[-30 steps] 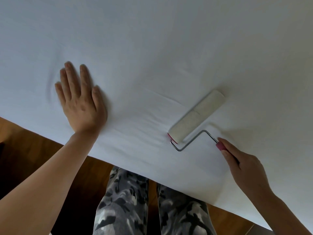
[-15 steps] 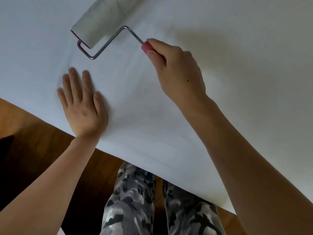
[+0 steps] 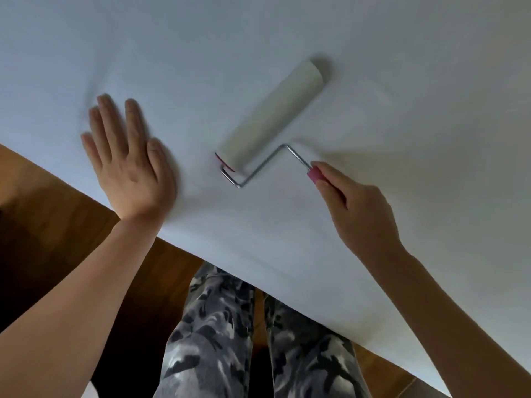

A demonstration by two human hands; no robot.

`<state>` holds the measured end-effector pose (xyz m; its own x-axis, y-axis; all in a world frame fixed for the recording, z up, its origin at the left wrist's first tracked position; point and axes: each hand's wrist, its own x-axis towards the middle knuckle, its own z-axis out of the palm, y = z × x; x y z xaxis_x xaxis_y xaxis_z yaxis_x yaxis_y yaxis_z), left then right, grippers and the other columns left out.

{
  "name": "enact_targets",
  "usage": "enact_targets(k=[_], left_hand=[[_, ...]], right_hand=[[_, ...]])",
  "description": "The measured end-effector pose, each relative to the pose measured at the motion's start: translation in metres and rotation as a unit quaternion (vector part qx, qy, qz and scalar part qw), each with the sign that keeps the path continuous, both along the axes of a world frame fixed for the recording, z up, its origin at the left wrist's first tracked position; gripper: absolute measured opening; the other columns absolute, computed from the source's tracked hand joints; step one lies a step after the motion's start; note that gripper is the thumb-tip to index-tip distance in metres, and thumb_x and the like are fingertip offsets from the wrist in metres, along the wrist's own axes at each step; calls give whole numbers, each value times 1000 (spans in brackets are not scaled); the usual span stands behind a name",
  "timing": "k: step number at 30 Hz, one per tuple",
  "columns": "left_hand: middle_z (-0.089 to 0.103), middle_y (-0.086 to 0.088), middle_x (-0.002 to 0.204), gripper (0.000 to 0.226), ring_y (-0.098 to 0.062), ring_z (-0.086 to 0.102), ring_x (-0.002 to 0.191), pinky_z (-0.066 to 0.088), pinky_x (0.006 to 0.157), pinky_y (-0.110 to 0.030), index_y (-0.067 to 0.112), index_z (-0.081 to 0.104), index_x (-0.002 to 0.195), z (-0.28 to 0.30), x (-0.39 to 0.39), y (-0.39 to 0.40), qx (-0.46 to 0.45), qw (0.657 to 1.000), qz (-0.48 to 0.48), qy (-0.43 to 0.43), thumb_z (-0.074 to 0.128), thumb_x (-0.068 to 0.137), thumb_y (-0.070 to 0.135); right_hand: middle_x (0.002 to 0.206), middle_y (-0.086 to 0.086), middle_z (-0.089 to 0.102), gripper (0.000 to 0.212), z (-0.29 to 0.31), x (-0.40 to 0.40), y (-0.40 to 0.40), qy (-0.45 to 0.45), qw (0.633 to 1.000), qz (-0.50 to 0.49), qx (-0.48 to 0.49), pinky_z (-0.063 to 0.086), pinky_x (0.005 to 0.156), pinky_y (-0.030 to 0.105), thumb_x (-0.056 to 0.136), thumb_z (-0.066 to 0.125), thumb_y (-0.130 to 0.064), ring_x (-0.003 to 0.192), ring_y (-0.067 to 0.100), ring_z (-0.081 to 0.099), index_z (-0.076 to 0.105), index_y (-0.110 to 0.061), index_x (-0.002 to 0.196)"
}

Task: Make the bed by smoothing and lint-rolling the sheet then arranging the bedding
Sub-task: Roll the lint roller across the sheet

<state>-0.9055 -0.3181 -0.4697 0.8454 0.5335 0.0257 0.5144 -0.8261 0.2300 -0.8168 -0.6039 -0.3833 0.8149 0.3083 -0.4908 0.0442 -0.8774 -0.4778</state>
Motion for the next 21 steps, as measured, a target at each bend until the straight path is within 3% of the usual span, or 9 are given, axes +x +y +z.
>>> enact_targets(k=[4,8,11,13,15,17,19,21], left_hand=[[12,-25,159,53,-39,8,148,2,120,-48,9,16,154,3,-1,0,11,1000,-20,17,17,105,30],[8,-27,158,58,-37,3,148,1,121,-49,4,14,153,7,-5,-20,4,988,-146,52,18,104,34],[7,-26,159,60,-33,0,148,0,121,-48,4,12,153,6,-10,-40,-10,980,-191,63,20,102,35],[8,-25,159,60,-31,-1,149,0,121,-47,5,12,154,6,-10,-45,-13,982,-177,58,21,102,35],[11,-23,159,58,-30,1,149,2,121,-47,7,14,154,6,-11,-45,-15,985,-168,44,23,103,33],[13,-22,159,56,-30,4,149,4,121,-47,8,17,153,5,-12,-44,-20,987,-160,28,25,103,31],[15,-21,159,55,-32,8,149,4,121,-46,7,20,153,4,-13,-45,-23,990,-136,8,25,103,29],[16,-21,159,54,-34,10,148,2,122,-43,6,22,153,2,-15,-45,-27,996,-88,-6,24,104,29]], right_hand=[[49,-19,46,52,13,-32,-61,31,999,-8,-27,33,40,13,94,32,-58,42,8,49,59,-34,130],[48,-18,52,63,32,-62,-108,91,994,-53,-34,31,39,4,95,27,-64,56,-3,56,62,-23,128],[52,-28,54,44,38,-76,-124,103,990,-75,-65,27,37,1,99,45,-46,50,-9,52,64,-17,125],[42,-19,46,45,35,-76,-123,91,991,-68,-71,32,39,4,98,43,-48,53,-6,54,63,-20,127],[46,-25,42,48,27,-69,-110,84,993,-56,-59,37,43,7,97,40,-54,55,-7,55,62,-24,128],[49,-24,42,42,16,-54,-87,91,993,-49,-54,34,43,13,96,41,-47,49,2,52,61,-31,129],[54,-18,50,35,4,-34,-52,77,995,-45,-33,34,49,19,98,43,-43,50,6,51,59,-37,128],[72,-10,65,33,-3,-13,-11,55,997,-47,7,39,57,27,98,44,-46,67,18,61,59,-39,126]])
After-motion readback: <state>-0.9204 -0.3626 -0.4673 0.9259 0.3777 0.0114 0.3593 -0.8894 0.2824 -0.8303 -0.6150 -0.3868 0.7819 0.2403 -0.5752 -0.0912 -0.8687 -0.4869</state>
